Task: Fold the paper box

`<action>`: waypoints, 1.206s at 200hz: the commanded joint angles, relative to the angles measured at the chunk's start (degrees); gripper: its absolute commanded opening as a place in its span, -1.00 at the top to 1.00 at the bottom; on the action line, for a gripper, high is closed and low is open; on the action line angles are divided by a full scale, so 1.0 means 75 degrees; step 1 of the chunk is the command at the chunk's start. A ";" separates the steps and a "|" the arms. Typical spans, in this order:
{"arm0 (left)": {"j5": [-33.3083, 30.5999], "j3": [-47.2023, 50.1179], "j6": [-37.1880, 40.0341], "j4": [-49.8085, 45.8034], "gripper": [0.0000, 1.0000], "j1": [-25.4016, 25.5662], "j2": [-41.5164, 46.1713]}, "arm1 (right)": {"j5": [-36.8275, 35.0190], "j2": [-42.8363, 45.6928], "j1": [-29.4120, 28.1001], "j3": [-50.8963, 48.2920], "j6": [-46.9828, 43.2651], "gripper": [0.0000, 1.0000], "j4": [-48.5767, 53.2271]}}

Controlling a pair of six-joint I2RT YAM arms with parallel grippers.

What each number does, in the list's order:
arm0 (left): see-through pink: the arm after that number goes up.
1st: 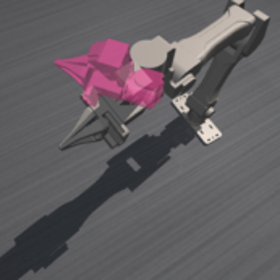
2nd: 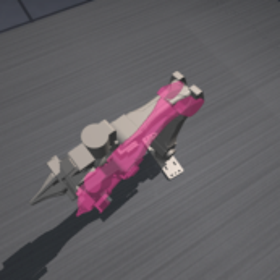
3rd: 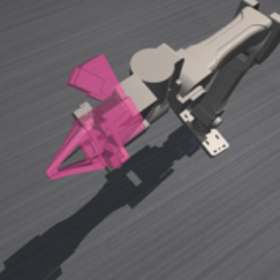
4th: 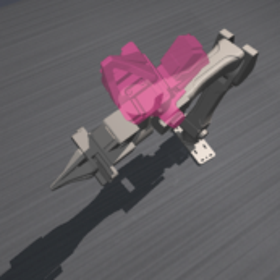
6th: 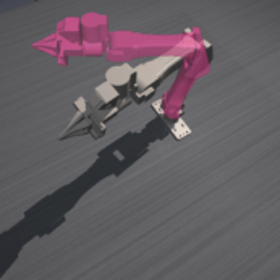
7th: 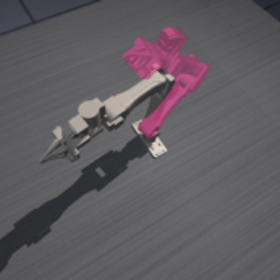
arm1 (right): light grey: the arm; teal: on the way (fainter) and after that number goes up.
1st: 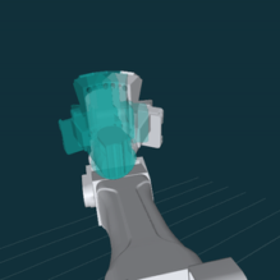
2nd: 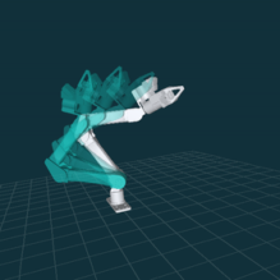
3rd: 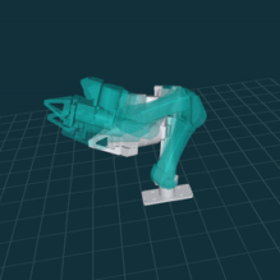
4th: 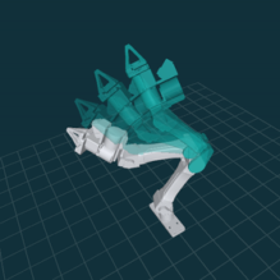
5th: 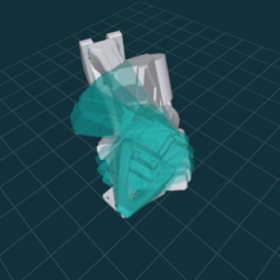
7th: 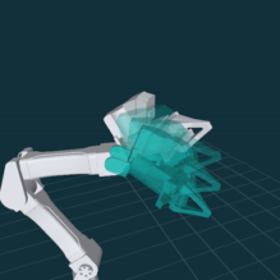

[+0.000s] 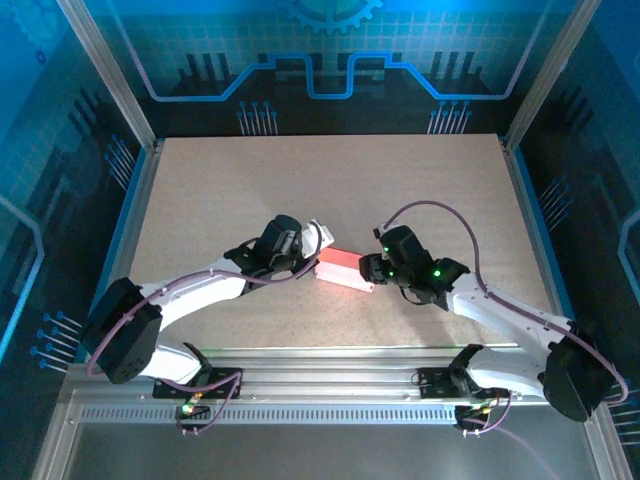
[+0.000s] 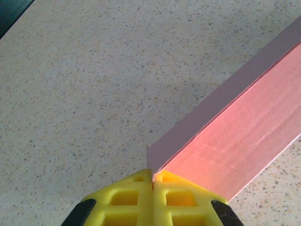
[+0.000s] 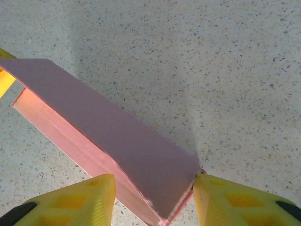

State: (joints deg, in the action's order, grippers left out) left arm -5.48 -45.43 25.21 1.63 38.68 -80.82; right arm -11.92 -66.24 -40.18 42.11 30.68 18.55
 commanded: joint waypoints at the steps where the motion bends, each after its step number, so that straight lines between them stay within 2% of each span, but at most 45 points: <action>1: -0.0100 -0.0006 0.0013 -0.0016 1.00 0.0094 0.0124 | -0.0297 -0.0223 -0.0248 0.0311 0.0115 0.11 0.0306; 33: -0.0143 -0.0044 0.0031 -0.0043 1.00 0.0140 0.0135 | -0.0530 -0.0453 -0.0372 0.0444 0.0152 0.16 0.0527; 96: -0.0417 -0.0072 -0.0319 -0.0220 1.00 0.0309 0.0297 | -0.0757 -0.0740 -0.0466 0.0754 0.0655 0.45 0.1039; 139: -0.0590 -0.0228 -0.1356 -0.0599 1.00 0.0353 0.0327 | -0.0839 -0.0957 -0.0536 0.0783 0.0936 0.51 0.1159; 192: -0.0849 -0.0109 -0.2056 -0.0261 1.00 0.0439 0.0311 | -0.0858 -0.1113 -0.0617 0.0696 0.1120 0.55 0.1244; 217: -0.1048 -0.0349 -0.2822 -0.0706 1.00 0.0440 0.0256 | -0.0992 -0.1037 -0.0638 0.0617 0.1046 0.57 0.1230; 241: -0.0848 -0.0553 -0.3225 -0.1004 1.00 0.0440 0.0171 | -0.1024 -0.1079 -0.0634 0.0594 0.0978 0.57 0.1213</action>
State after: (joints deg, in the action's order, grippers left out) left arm -12.23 -46.74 7.07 -2.74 41.43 -79.77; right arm -20.62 -72.93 -43.94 48.10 37.08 24.18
